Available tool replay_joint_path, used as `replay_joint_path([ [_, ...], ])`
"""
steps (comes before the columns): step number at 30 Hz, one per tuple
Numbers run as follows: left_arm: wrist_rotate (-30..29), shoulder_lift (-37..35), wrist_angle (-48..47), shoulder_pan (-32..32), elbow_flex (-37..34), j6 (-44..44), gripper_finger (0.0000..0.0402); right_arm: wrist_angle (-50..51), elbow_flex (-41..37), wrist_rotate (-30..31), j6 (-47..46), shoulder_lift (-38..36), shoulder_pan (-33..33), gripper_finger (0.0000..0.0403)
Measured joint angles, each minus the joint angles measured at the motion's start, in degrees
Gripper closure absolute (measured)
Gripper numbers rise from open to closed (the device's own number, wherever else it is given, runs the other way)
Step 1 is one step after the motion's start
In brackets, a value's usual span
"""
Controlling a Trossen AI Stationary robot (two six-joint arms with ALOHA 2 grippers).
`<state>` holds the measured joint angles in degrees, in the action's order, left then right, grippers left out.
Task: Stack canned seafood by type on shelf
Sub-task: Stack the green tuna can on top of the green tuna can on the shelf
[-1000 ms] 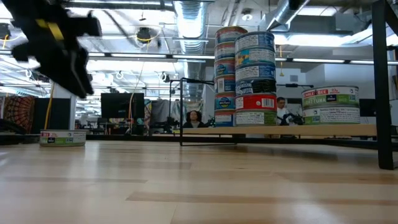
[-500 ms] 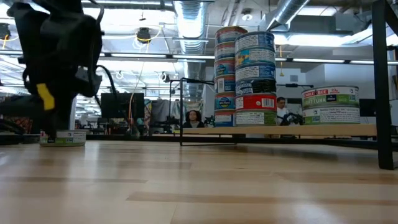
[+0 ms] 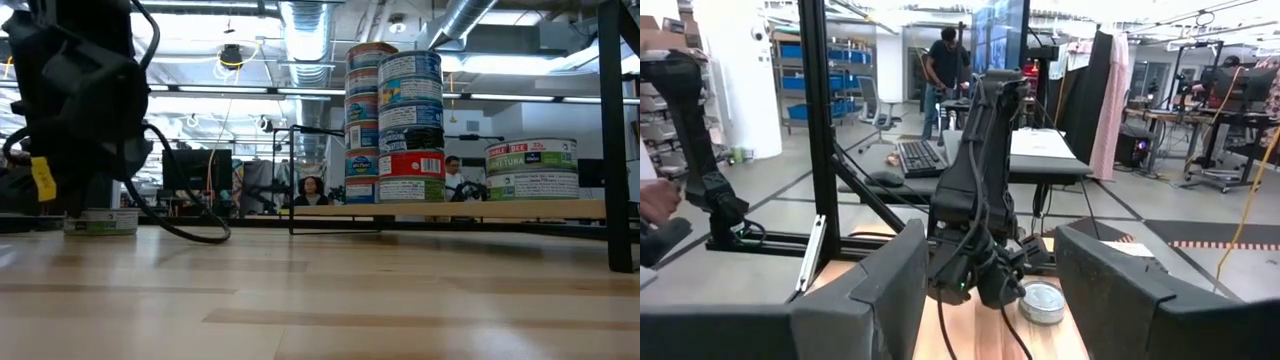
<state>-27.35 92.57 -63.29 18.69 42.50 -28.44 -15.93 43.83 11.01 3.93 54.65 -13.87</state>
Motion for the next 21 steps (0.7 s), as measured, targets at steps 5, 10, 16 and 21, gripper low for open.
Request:
replay_joint_path([
  [5, 2.84, -2.13, 0.01, 1.17, -0.02, -4.07, 0.0400, 0.33, 0.00, -0.23, -0.92, -0.02, 0.00, 0.0158],
  [10, 7.11, -3.76, 1.99, 2.81, -0.22, -7.02, 0.0401, 0.67, 0.00, -0.31, -0.92, -0.02, 0.01, 0.0158],
  [16, 6.38, -3.90, -0.55, 4.41, 0.61, -9.22, 0.0401, 0.64, 0.00, -0.29, -1.53, -0.02, 0.07, 0.0158],
  [21, 8.90, -3.82, -2.93, 4.86, 4.33, -8.45, 0.0401, 0.62, 0.00, -0.29, -1.56, -0.02, 0.13, 0.0158],
])
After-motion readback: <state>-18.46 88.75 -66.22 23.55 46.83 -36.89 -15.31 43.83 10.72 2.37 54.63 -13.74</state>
